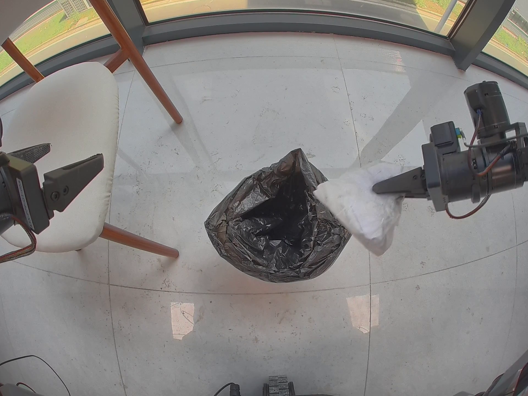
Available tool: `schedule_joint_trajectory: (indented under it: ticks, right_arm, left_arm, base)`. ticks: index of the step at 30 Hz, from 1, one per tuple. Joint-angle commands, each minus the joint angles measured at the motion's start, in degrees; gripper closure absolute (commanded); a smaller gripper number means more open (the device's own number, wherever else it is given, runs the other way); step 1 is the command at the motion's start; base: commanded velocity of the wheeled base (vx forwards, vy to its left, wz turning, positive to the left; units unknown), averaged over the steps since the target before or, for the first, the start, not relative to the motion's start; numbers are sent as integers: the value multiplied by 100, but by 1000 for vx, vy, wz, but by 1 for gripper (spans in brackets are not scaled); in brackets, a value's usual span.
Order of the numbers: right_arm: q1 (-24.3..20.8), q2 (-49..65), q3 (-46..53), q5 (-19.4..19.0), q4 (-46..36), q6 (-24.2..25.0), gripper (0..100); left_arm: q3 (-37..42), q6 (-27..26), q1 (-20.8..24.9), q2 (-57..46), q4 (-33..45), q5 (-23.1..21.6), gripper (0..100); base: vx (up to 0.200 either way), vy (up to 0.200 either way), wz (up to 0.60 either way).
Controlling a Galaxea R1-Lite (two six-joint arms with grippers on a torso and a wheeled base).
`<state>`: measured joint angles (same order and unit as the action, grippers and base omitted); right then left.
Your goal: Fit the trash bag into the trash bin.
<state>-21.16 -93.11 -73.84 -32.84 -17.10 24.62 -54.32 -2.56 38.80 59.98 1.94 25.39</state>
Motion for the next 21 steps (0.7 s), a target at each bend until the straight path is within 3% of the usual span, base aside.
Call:
schedule_joint_trajectory:
  ticks: [1,9,10,17,21]
  right_arm:
    - [-687,-190,678,32,867,95,100]
    - [-687,-656,651,269,1930,236,100]
    - [-687,-656,634,269,1930,288,0]
    - [-643,-462,388,269,1948,825,0]
    - [-195,65,397,287,1895,860,0]
  left_arm:
    - [-17,1,-4,5,0,36,0]
    - [-43,1,-13,-21,0,159,0]
    - [-43,1,-13,-21,0,159,0]
    - [-26,1,-13,-12,0,168,0]
    - [-17,54,-4,-83,0,168,0]
  base:
    - [0,0,0]
    - [0,0,0]
    - [0,0,0]
    - [0,0,0]
    - [0,0,0]
